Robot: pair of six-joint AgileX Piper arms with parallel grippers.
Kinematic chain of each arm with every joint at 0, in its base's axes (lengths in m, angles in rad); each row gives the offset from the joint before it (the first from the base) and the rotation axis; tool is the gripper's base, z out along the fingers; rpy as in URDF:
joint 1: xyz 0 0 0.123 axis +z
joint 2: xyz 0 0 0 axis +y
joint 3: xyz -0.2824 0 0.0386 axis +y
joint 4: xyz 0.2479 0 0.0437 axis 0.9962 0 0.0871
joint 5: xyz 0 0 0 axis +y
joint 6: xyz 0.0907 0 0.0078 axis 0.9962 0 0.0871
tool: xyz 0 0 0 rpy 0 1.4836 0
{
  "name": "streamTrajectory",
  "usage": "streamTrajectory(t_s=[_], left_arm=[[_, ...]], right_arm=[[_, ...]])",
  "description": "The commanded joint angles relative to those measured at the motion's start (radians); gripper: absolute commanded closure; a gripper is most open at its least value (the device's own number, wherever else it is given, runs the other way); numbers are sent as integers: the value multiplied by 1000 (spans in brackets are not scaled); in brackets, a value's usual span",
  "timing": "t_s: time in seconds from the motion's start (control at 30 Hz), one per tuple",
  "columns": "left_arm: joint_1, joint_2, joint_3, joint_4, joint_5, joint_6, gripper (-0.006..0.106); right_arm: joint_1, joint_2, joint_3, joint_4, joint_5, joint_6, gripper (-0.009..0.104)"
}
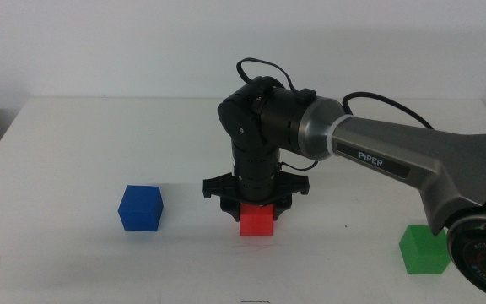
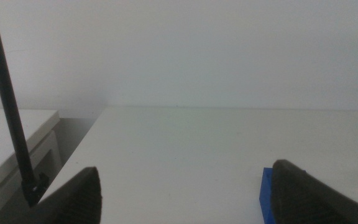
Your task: Stack red cubes first, then green, then blue cubes in a specific spot.
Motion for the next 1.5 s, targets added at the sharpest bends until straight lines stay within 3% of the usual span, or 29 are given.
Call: streamTrajectory(t_s=[0.0, 0.2, 0.33, 0.47, 0.6, 0.87, 1.2, 1.47], left_arm=[[1, -19, -3, -7, -77, -5, 8], [1, -19, -3, -7, -77, -5, 8], [1, -19, -3, -7, -77, -5, 8], [1, -19, -3, -7, -77, -5, 8], [1, -19, -3, -7, -77, -5, 8], [1, -19, -3, -7, -77, -5, 8], [1, -19, -3, -7, -77, -5, 8], [1, -19, -3, -7, -77, -5, 8]], right_arm=[[1, -57, -19, 5, 0, 2, 58], [1, -63, -19, 15, -4, 1, 28], [3, -123, -13, 5, -17, -38, 19], [-2, -283, 69, -15, -25, -121, 18], [-76, -471, 301, -30, -92, -209, 18], [-291, -763, 702, 27, -163, -335, 18], [-450, -777, 930, 37, -307, -401, 18], [-488, -749, 964, 28, -400, -405, 19]])
